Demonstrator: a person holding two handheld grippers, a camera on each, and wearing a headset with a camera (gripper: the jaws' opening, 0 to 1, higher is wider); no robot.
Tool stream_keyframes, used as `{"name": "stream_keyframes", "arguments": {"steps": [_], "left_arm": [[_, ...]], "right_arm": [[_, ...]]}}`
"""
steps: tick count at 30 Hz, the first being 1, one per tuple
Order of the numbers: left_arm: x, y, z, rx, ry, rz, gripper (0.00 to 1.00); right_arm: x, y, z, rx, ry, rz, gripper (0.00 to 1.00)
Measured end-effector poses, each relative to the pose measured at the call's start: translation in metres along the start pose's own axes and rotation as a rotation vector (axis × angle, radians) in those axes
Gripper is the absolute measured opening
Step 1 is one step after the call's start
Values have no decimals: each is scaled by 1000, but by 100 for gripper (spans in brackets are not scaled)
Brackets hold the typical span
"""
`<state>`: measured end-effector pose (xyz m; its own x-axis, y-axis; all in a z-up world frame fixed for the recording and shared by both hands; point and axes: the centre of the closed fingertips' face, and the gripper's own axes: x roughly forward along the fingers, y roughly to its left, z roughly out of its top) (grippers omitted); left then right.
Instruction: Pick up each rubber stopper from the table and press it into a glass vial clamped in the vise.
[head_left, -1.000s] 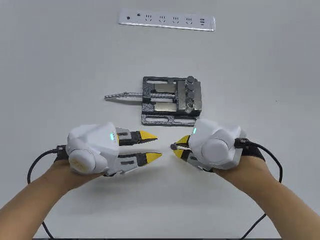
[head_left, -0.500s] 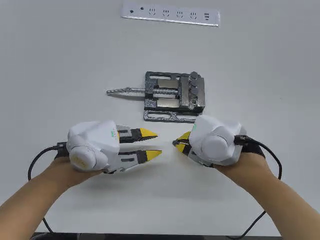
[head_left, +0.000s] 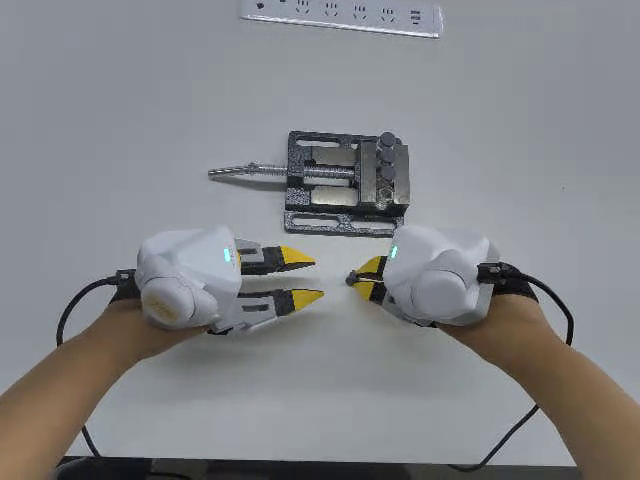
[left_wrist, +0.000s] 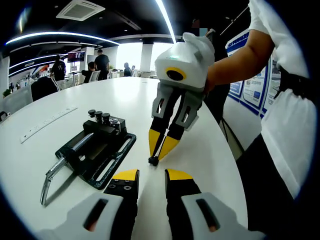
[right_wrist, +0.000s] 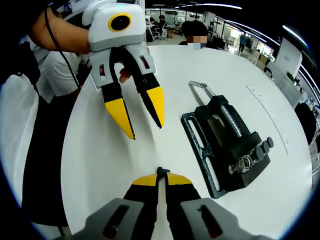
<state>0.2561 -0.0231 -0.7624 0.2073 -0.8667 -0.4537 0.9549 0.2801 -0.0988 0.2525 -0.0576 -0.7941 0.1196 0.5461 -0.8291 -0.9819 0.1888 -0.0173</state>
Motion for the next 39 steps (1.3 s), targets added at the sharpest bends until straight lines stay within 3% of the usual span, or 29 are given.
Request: {"name": "stream_keyframes", "arguments": {"steps": [6, 11, 15, 24, 33, 39], "left_arm": [[1, -1, -1, 2, 5, -1, 18], [3, 0, -2, 1, 8, 0, 18], [4, 0, -2, -1, 7, 3, 18], [7, -1, -4, 3, 21, 6, 18], [8, -2, -1, -2, 20, 14, 18], [10, -2, 2, -2, 17, 16, 18]], "right_arm": [[-3, 5, -2, -84, 7, 70, 4], [-5, 13, -9, -207, 33, 162, 4], [-5, 14, -14, -292, 49, 190, 4], [-7, 14, -20, -366, 61, 237, 4], [-8, 13, -21, -354, 58, 249, 5], [-11, 10, -19, -300, 46, 228, 9]]}}
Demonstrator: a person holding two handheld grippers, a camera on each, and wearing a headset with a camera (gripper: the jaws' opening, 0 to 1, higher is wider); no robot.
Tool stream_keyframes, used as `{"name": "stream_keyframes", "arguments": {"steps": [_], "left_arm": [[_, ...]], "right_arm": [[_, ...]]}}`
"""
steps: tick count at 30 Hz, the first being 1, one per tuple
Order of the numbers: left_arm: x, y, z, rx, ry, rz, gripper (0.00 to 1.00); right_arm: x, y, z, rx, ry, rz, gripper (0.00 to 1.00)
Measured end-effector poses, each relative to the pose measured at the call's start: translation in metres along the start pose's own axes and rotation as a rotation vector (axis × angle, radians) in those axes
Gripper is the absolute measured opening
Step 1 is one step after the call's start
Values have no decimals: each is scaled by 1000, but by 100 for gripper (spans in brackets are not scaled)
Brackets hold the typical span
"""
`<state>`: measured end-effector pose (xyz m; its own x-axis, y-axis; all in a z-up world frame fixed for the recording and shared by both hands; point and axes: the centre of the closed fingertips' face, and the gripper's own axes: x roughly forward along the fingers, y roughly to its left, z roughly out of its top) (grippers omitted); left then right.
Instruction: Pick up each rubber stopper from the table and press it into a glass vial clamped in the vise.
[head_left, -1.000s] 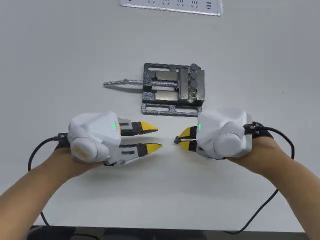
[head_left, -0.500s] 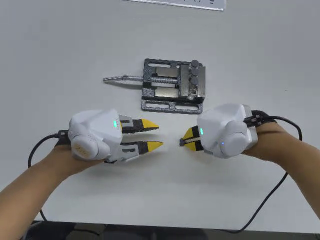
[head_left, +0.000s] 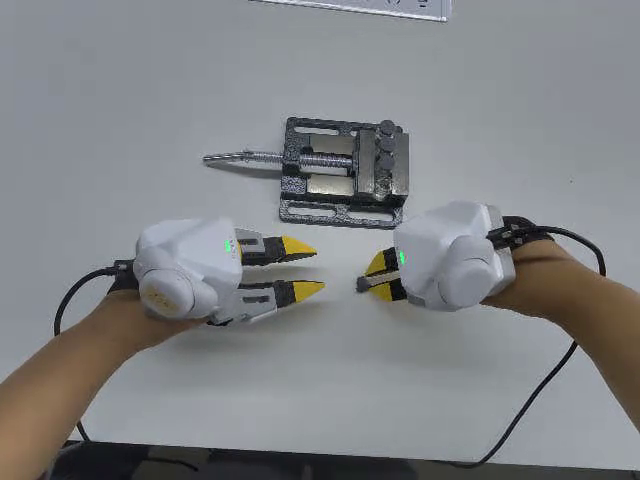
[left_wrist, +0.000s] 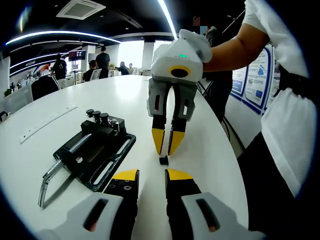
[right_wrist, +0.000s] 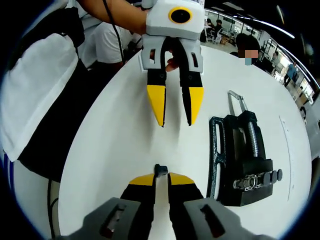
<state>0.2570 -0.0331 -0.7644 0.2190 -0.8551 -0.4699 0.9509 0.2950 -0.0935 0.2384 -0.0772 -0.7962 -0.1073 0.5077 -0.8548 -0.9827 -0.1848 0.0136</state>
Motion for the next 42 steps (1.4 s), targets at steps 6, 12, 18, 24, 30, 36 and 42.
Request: {"name": "stream_keyframes", "arguments": {"steps": [6, 12, 18, 24, 30, 36, 42], "left_arm": [[1, -2, 2, 4, 0, -2, 18], [-1, -1, 0, 6, -2, -2, 18], [-2, -1, 0, 10, -5, -8, 18], [-1, -2, -1, 15, -5, -18, 18], [-1, -3, 1, 21, -4, -27, 18], [0, -3, 0, 22, -3, -30, 18], [1, -3, 0, 21, -1, -32, 18]], "right_arm": [[-2, 1, 0, 117, -10, -31, 14], [-5, -2, 0, 246, -38, -117, 17], [-4, -1, -1, 335, -46, -197, 16], [-4, -4, -4, 411, -49, -278, 17], [-2, -3, 0, 496, -73, -324, 16], [-2, -4, 1, 572, -95, -383, 16], [2, -2, -6, 619, -91, -409, 17]]}}
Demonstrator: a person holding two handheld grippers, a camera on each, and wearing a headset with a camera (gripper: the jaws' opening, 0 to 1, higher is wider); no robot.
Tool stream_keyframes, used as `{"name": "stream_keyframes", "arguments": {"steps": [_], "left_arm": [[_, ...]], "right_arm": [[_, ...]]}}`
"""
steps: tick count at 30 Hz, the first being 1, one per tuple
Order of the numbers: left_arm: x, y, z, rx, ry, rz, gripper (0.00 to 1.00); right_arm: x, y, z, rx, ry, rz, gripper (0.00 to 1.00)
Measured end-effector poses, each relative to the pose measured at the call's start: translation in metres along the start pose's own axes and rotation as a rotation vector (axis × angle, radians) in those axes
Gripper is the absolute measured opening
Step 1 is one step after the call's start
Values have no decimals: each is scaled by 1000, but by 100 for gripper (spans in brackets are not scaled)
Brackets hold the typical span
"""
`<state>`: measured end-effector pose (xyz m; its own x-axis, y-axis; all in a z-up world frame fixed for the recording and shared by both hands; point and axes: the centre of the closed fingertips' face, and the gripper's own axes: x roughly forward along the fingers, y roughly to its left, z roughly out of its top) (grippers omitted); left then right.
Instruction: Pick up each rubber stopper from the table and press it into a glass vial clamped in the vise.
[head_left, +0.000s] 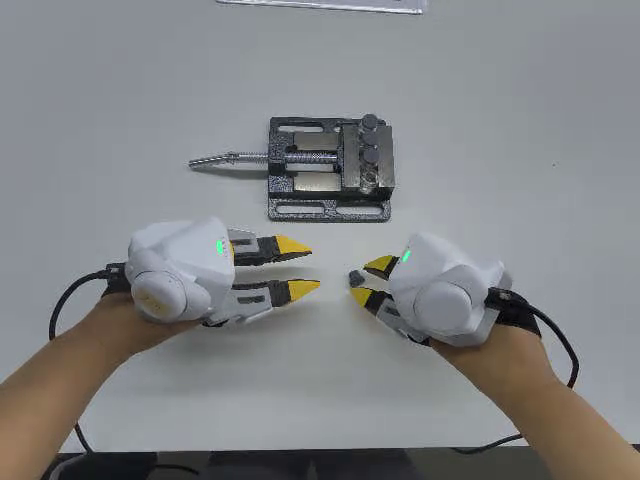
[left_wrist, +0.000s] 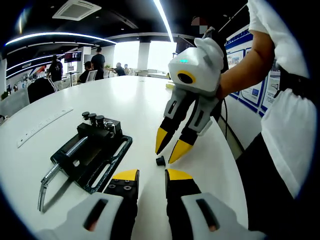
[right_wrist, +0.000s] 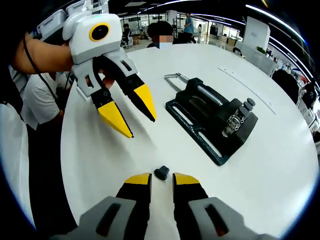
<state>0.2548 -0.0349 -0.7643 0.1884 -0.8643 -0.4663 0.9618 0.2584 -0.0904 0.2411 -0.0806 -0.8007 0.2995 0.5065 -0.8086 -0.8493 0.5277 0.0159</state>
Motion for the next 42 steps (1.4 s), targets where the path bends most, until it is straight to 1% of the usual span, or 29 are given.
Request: {"name": "stream_keyframes", "arguments": {"steps": [7, 9, 10, 13, 15, 17, 19, 22, 23, 24, 25, 27, 28, 30, 31, 33, 35, 37, 39, 40, 42], "left_arm": [[2, 0, 0, -2, 0, -4, 17], [2, 0, 0, -2, 1, -3, 17], [2, 0, 0, -4, 0, -3, 17], [3, 0, -1, -5, 1, -5, 17], [3, 0, -1, -7, 1, -7, 17], [4, 1, -2, -8, 1, -7, 17], [4, 1, -2, -9, 0, -8, 17], [5, 1, -2, -9, 1, -9, 17], [5, 1, -2, -10, 0, -9, 17], [5, 1, -2, -11, 0, -9, 17], [5, 1, -1, -11, 2, -11, 17], [6, 1, -1, -11, 2, -12, 17], [6, 1, -1, -10, 3, -13, 17], [6, 1, -1, -11, 2, -13, 17], [6, 2, -1, -13, 2, -12, 17], [6, 3, -2, -14, 3, -10, 17], [6, 3, -1, -15, 2, -10, 17], [6, 3, -1, -15, 3, -9, 16], [5, 3, -1, -17, 3, -7, 16], [5, 3, -1, -18, 3, -6, 16], [5, 2, -1, -18, 3, -6, 16]], "right_arm": [[5, 3, -5, 67, 1, -9, 18], [5, 3, -3, 84, -11, -23, 19], [6, 4, 0, 113, -25, -29, 20], [7, 0, 2, 125, -35, -55, 19], [8, 0, 2, 145, -41, -61, 19], [8, -1, 2, 140, -49, -68, 17], [7, -2, 0, 137, -43, -72, 14], [6, -1, 0, 118, -40, -60, 12], [7, -1, 0, 83, -36, -49, 12], [7, -1, 0, 76, -33, -42, 12], [7, 0, 0, 41, -27, -21, 12], [7, 0, 1, -12, -19, -3, 12], [7, 2, 1, -74, -13, 13, 12], [8, 2, 2, -82, -11, 19, 12], [9, 2, 2, -146, -8, 34, 12], [8, 3, 2, -124, -7, 46, 12], [8, 3, 2, -152, -5, 65, 12], [8, 2, 1, -161, 0, 75, 12], [10, 1, -2, -175, 21, 78, 13], [9, 0, -1, -165, 10, 74, 14], [9, -1, -1, -140, 8, 73, 18]]}}
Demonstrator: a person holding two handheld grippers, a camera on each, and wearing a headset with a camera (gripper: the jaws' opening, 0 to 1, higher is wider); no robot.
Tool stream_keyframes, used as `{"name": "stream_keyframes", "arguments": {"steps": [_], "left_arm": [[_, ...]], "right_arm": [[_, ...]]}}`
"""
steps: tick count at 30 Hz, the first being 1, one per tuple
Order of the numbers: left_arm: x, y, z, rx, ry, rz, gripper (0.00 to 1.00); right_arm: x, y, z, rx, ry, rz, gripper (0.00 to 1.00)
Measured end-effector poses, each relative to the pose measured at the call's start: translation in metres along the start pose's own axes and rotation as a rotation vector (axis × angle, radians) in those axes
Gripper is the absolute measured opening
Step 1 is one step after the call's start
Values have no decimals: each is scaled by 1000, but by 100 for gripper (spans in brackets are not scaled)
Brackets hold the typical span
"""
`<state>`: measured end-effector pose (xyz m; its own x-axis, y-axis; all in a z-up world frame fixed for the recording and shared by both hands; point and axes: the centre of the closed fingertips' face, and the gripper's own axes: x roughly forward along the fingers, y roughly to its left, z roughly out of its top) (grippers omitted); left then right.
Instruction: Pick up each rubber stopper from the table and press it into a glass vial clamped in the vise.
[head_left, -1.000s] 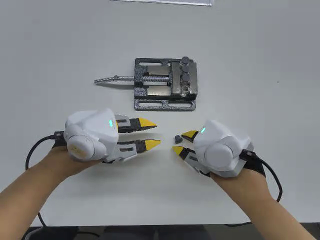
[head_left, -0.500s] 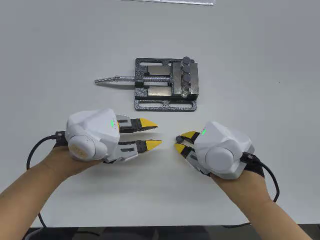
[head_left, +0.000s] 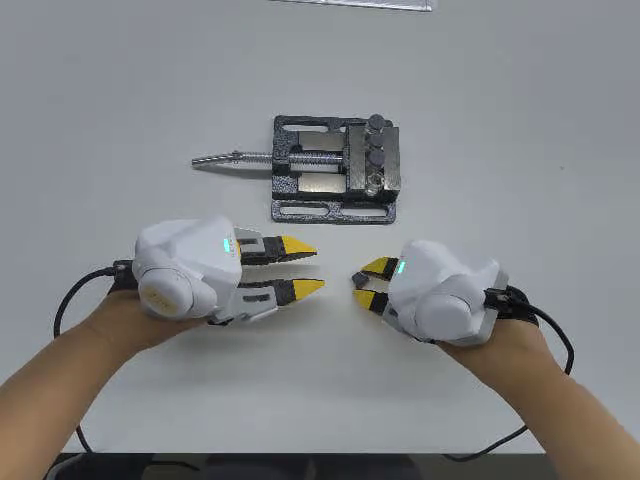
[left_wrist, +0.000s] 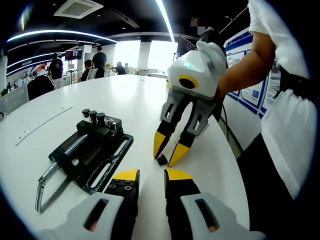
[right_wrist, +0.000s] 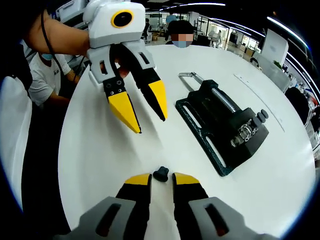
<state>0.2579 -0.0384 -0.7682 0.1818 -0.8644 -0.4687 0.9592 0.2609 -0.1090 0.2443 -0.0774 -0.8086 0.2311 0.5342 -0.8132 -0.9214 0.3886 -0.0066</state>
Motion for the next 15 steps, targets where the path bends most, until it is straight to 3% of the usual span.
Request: {"name": "stream_keyframes", "arguments": {"steps": [15], "left_arm": [[2, -4, 0, 5, 1, -8, 16]], "right_arm": [[-7, 1, 3, 144, -78, -98, 16]]}}
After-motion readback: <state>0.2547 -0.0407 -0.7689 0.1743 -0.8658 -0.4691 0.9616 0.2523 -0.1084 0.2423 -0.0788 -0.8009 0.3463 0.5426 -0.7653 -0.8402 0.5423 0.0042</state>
